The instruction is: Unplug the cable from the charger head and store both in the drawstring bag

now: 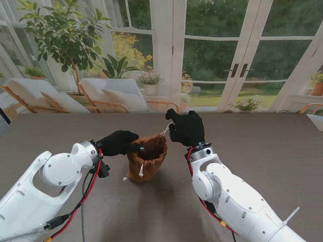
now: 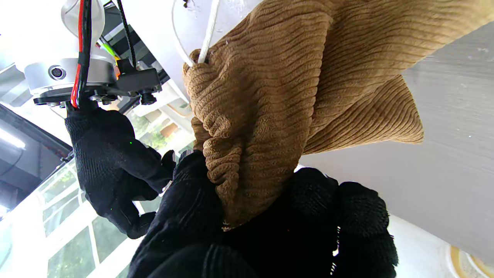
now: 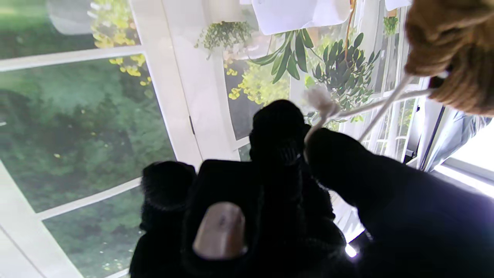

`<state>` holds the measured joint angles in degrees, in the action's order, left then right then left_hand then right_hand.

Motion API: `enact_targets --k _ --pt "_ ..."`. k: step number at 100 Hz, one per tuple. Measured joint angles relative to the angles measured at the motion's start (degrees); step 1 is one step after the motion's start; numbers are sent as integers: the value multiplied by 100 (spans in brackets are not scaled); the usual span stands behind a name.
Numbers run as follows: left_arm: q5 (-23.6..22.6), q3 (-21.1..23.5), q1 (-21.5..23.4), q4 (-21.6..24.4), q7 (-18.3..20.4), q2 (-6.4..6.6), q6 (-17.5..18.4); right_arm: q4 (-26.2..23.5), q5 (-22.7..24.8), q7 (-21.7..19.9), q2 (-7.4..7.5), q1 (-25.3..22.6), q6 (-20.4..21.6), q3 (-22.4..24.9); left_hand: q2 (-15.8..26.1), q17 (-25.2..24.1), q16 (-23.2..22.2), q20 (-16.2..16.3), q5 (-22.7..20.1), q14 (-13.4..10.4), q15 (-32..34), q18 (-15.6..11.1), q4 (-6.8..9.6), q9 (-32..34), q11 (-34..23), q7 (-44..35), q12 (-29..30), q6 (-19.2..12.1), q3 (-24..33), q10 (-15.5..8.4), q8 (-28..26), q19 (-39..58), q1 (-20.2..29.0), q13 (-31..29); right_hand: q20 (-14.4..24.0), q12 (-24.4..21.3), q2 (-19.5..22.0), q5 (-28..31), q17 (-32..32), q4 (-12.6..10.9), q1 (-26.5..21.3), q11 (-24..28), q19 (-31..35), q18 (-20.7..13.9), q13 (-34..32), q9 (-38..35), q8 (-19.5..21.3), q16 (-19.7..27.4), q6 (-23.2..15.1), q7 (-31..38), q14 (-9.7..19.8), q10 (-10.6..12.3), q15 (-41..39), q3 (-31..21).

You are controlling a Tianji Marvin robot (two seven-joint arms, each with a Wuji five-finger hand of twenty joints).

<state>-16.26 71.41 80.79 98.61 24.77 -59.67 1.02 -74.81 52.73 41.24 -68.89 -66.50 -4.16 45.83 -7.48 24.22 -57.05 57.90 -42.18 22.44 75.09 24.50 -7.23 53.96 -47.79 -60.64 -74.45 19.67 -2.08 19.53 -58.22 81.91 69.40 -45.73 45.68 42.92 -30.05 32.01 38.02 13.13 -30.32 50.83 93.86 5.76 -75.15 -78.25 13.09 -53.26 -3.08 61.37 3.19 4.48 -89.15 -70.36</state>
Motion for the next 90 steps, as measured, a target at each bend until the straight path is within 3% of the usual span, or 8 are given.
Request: enact_targets --k 6,13,21,25,42,59,76,90 --pt "2 -10 -9 -5 17 3 0 0 -67 -3 -29 -23 -25 -23 0 0 1 -2 0 0 0 0 0 0 0 0 0 0 0 1 0 0 0 -1 0 -73 276 -165 0 -362 9 0 0 0 0 0 -64 0 3 -502 -7 -1 -12 0" --pt "11 -24 -20 -6 40 8 -7 0 -107 -23 -57 -47 -40 -31 0 0 2 -3 0 0 0 0 0 0 0 0 0 0 0 1 0 0 0 -1 -132 -86 269 -139 0 -372 -7 0 0 0 0 0 -128 0 -101 -579 -8 -1 -65 1" --pt "18 -30 -27 -6 64 10 -12 -1 -191 -46 -81 -71 -41 -34 0 0 3 -8 0 0 0 0 0 0 0 0 0 0 0 1 0 0 0 -1 -135 -86 -107 608 1 64 -285 66 0 0 0 -1 -347 -4 -345 139 -8 -3 -134 0" --pt "18 -31 -28 -6 68 11 -13 -2 -276 -61 -96 -87 -37 -31 0 0 5 -17 0 0 -1 0 0 0 0 0 0 0 0 1 0 0 0 -1 -136 -86 -192 900 1 135 -303 134 0 0 0 -1 -255 -11 -365 455 -8 -4 -187 0" --pt "24 -47 -39 -11 72 14 -11 -18 -433 -157 -133 -155 9 -13 0 0 56 -58 -1 0 -3 0 0 1 0 0 0 0 0 1 0 -1 0 -1 -136 15 -226 870 1 135 -303 305 0 2 0 -2 390 -65 6 676 -8 -4 -256 -130" --pt "36 -65 -65 -34 102 17 -7 37 -518 -89 -177 -156 77 -24 0 0 56 -59 -2 0 -3 0 0 1 0 0 1 0 0 2 0 -1 0 -2 -137 -131 -925 858 1 153 94 126 0 48 0 -4 523 -5 837 1436 -26 -7 -209 -285" --pt "35 -64 -59 -29 116 19 -30 34 -487 -230 -160 -152 96 -20 0 0 56 -59 -2 0 -3 0 0 1 0 0 1 0 0 2 0 -1 1 -2 -137 -205 -900 806 1 186 143 9 0 51 0 -5 560 27 860 1516 -27 -7 -150 -265" --pt "22 -50 -40 -18 113 19 -35 24 -462 -368 -127 -147 129 -10 0 0 57 -60 -2 0 -4 0 0 1 0 0 1 0 0 2 0 -1 1 -2 -137 -207 -359 414 1 308 142 -122 0 73 0 -5 808 66 1070 1734 -27 -7 -124 15"
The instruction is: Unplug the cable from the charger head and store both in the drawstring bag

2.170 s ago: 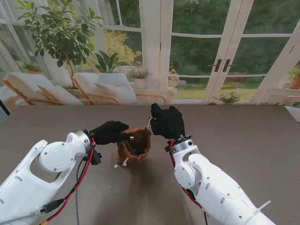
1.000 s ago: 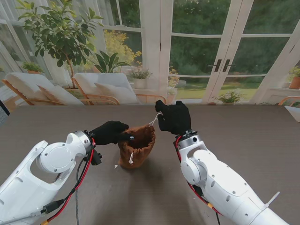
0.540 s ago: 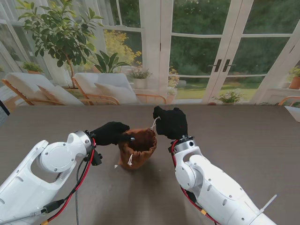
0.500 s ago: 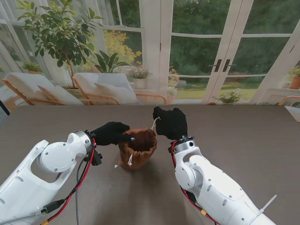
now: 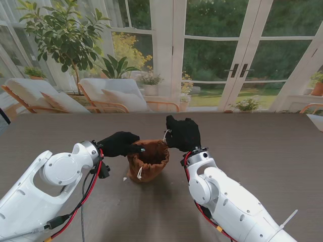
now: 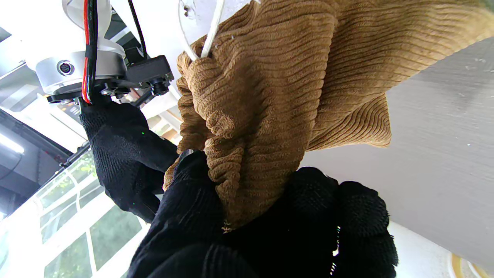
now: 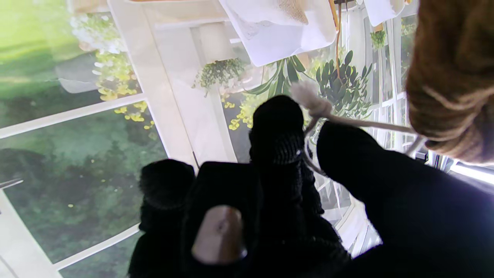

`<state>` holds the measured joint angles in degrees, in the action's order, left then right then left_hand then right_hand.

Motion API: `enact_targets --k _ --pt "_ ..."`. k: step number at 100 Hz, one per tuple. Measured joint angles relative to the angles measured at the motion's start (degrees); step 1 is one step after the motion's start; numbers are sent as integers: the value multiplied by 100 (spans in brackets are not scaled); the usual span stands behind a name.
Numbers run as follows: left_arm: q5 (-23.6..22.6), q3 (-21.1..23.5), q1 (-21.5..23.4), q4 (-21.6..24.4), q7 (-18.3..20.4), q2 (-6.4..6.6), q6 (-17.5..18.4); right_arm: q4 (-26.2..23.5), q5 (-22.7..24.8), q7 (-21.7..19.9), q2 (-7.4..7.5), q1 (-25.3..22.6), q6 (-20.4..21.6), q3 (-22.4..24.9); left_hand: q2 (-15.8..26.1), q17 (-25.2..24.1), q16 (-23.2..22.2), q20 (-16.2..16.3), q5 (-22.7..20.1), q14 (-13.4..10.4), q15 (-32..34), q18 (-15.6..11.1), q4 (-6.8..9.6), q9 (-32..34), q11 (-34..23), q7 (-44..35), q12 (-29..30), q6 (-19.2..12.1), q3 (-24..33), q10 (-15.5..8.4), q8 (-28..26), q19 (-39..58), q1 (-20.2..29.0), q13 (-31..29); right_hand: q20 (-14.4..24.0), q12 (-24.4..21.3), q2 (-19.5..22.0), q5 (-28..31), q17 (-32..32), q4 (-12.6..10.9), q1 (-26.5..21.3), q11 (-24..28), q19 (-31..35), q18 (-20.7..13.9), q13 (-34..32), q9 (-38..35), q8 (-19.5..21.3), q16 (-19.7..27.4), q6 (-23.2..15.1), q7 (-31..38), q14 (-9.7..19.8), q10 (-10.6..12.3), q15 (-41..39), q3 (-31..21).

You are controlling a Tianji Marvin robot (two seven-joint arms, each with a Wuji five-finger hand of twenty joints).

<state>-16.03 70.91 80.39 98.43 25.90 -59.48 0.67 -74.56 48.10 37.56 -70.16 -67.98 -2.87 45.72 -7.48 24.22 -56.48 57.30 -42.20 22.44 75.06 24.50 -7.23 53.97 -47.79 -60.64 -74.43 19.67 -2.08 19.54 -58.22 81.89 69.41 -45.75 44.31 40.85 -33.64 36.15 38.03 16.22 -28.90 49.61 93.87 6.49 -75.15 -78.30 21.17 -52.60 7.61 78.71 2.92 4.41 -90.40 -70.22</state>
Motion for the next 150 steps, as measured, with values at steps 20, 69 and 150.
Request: enact_targets --k 20,69,150 --pt "2 0 4 1 5 2 -9 -7 -74 -125 14 0 15 6 0 0 0 -1 0 0 0 0 0 0 0 0 1 0 0 0 0 0 0 0 0 0 807 -458 0 91 46 -139 0 117 0 0 342 14 300 339 -1 0 57 417" --pt "2 18 51 55 54 11 -100 93 -298 -3 -60 27 144 -32 0 0 1 -2 0 0 -1 0 1 0 0 7 2 0 0 0 4 0 1 0 -1 99 1404 30 0 103 625 417 0 189 -4 -99 893 56 242 138 -36 -16 -1 662" --pt "-306 200 306 126 -621 -102 -473 -322 -340 353 -123 -165 367 245 -566 -780 600 -651 -105 363 -1722 144 219 -375 1459 3870 1623 57 3279 302 2926 -642 -2234 503 -1 107 1394 89 0 103 630 620 73 190 -6 -124 974 -5 220 135 -41 -16 -83 648"
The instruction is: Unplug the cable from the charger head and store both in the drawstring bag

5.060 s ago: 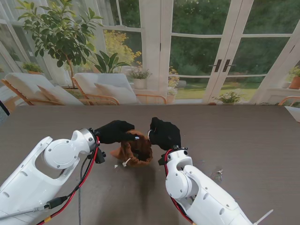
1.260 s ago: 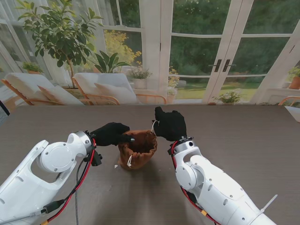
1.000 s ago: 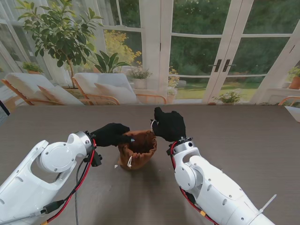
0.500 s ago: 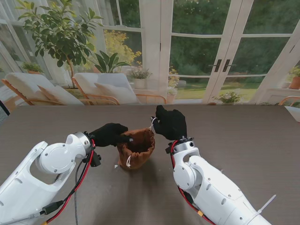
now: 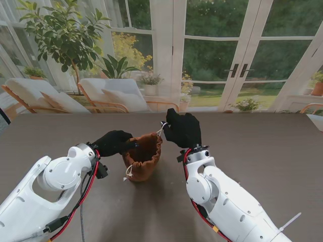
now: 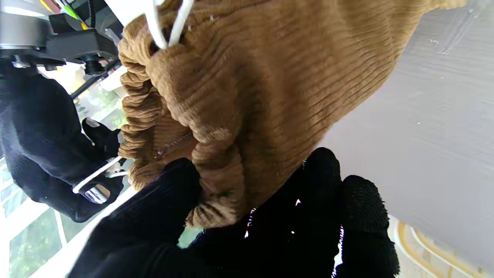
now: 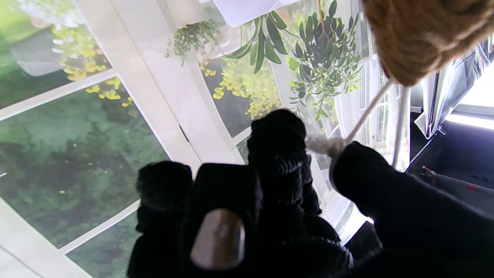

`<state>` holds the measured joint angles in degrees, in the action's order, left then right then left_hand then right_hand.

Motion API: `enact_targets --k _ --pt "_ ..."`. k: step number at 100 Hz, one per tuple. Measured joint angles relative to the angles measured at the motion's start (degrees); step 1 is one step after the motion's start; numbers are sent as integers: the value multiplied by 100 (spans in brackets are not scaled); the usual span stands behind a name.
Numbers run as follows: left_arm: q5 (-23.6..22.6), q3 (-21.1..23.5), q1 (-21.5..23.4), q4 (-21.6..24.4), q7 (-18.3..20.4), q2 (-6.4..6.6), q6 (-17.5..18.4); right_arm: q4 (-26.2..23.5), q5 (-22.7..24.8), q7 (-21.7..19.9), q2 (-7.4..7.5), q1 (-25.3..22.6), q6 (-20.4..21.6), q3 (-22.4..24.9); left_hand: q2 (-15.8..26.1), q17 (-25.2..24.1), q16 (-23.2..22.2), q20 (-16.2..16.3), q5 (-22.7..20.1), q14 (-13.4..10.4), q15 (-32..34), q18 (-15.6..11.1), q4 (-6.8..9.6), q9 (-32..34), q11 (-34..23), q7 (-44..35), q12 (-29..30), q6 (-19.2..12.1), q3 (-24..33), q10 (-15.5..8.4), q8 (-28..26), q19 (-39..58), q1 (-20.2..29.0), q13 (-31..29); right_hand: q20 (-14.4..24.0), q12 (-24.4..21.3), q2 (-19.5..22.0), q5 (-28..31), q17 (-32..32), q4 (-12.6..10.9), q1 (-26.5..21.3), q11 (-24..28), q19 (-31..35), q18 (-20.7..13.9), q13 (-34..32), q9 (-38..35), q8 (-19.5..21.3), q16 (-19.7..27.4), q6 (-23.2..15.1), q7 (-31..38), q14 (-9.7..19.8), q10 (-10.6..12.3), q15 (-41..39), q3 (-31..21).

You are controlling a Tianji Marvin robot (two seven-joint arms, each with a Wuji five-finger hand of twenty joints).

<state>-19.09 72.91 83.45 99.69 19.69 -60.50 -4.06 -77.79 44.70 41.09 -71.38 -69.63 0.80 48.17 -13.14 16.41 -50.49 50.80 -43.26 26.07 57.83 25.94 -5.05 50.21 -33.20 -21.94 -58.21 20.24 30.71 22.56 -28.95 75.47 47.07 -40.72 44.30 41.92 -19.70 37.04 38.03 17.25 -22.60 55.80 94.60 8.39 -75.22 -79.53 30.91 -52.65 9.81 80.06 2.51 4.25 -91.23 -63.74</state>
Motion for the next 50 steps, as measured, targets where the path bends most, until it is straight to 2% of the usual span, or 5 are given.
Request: enact_targets --k 11,28,40,50 --pt "-88 57 112 68 -166 -21 -42 -113 2 -122 14 -9 -32 13 -13 -164 206 -19 61 58 -374 1 18 -194 383 680 415 56 164 66 429 -75 -265 222 0 0 -2 0 0 0 0 1 5 0 0 0 0 0 0 0 0 0 0 -1" --pt "-193 159 282 200 -387 -63 -127 -289 16 -316 41 -21 -165 15 -120 -434 520 -98 681 151 -1206 1 3 -584 1241 1303 1278 41 177 103 829 -205 -605 520 0 0 -121 0 0 0 0 6 56 0 0 0 0 -4 0 0 0 0 -1 -3" --pt "-278 285 490 376 -685 -105 -129 -399 -7 -489 49 -18 -324 7 -119 -507 648 -162 887 214 -1452 1 5 -686 1398 1287 1491 -294 -44 107 813 -213 -733 572 0 0 -156 0 0 0 0 5 59 0 0 0 0 -6 0 0 0 0 -2 -4" --pt "-328 423 727 585 -885 -144 -90 -436 -42 -568 49 -4 -369 -7 -120 -513 672 -163 880 218 -1466 1 5 -740 1462 892 1544 -470 -113 140 481 -213 -732 575 0 0 -156 0 0 0 -5 6 63 0 0 0 0 -7 0 0 0 0 -3 -5"
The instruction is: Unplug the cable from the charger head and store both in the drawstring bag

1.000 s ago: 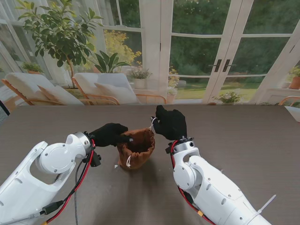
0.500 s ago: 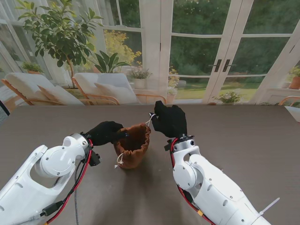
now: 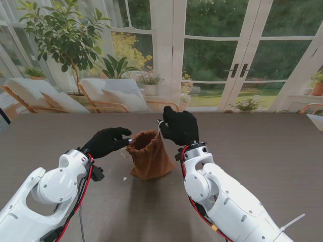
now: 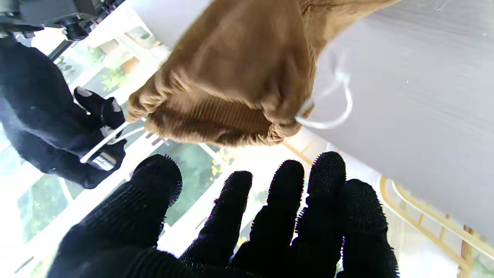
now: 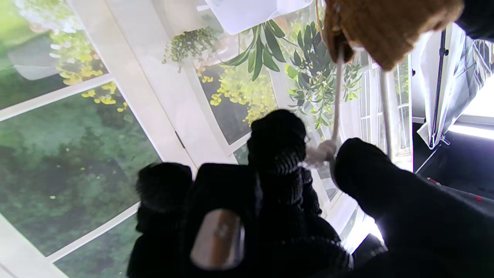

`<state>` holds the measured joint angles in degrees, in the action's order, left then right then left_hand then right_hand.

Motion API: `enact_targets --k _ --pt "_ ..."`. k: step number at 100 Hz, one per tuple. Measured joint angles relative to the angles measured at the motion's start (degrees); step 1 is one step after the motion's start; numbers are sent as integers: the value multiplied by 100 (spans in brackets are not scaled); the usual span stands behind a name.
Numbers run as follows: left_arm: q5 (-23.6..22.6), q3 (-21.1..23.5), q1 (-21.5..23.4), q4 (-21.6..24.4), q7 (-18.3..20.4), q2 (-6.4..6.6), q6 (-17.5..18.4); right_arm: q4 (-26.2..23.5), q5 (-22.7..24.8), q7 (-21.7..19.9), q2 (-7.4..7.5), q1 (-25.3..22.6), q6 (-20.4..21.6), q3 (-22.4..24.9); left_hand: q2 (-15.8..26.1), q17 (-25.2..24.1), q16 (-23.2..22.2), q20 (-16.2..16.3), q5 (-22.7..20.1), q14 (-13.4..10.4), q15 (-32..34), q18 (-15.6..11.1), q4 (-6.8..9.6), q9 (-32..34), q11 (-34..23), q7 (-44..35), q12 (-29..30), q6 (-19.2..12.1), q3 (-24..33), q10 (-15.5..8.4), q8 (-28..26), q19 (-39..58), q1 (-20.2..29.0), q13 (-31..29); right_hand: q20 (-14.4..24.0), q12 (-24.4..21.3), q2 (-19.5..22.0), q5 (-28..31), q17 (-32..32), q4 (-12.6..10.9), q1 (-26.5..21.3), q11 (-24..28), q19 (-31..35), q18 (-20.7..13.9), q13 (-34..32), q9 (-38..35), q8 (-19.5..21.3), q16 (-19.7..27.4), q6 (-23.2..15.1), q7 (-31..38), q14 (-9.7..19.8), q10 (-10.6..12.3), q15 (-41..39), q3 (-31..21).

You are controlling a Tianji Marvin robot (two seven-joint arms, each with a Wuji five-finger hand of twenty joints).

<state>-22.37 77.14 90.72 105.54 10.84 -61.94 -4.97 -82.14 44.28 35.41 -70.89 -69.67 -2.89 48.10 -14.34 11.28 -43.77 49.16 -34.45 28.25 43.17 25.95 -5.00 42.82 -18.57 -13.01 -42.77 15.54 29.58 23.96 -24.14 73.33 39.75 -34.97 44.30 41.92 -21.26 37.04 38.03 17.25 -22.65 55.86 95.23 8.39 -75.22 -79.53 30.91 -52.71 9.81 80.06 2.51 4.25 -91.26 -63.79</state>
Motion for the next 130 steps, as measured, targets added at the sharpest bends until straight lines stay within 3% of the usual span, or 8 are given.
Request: enact_targets --k 11,19,33,60,73,103,130 --pt "-254 166 313 312 -12 -12 41 -10 -16 -26 0 10 -29 -11 -113 0 0 0 -142 1 -2 0 6 3 0 -477 -16 -5 -37 1 -437 0 -83 -8 0 0 0 0 0 0 -2 0 17 0 0 0 0 0 0 0 0 0 -1 -1" --pt "-482 270 535 499 -3 -10 41 -19 -38 -27 -3 10 -50 -14 -113 0 0 0 -161 1 -35 0 2 4 0 -493 -44 -2 -14 1 -426 0 -59 -8 0 0 0 0 0 0 -2 0 26 0 0 0 0 0 0 0 0 0 -1 -1" --pt "-512 367 719 526 -15 -5 19 -51 -53 2 -9 4 -71 -12 -113 -8 1 -2 -56 1 -121 0 2 4 132 220 52 82 24 1 157 0 -59 37 0 0 0 0 0 1 -3 0 32 0 0 0 0 -1 0 0 0 0 -2 -2" --pt "-665 359 567 1 -281 -18 -63 -241 -14 -18 -1 -20 -13 61 -226 -133 99 -5 86 1 -406 -1 2 4 410 533 268 117 311 1 535 0 -47 170 0 0 0 0 0 1 -3 0 34 0 0 0 0 -3 0 0 0 0 -12 -3" --pt "-693 309 372 -328 -294 -20 -98 -356 0 -73 11 -34 16 130 -340 -159 149 -21 348 1 -476 -8 2 3 487 739 290 131 441 -12 719 -62 -43 270 0 0 0 0 0 1 -3 0 34 0 0 0 0 -35 0 0 0 0 -31 -3" --pt "-95 110 -135 -930 -73 -12 309 -579 17 -175 50 -74 28 255 -646 -581 371 -296 590 -54 -1044 -245 2 -375 850 764 648 -618 523 -273 877 -289 -45 730 0 0 0 0 0 1 -4 0 35 0 0 -1 0 -53 0 0 0 0 -42 -4" --pt "142 -190 -555 -1300 119 0 473 -681 29 -227 67 -82 46 315 -757 -720 435 -429 747 -132 -1278 -333 2 -580 1003 775 777 -909 609 -377 939 -501 -48 802 0 0 0 0 0 1 -4 0 35 0 0 -1 0 -54 0 0 0 0 -43 -5"
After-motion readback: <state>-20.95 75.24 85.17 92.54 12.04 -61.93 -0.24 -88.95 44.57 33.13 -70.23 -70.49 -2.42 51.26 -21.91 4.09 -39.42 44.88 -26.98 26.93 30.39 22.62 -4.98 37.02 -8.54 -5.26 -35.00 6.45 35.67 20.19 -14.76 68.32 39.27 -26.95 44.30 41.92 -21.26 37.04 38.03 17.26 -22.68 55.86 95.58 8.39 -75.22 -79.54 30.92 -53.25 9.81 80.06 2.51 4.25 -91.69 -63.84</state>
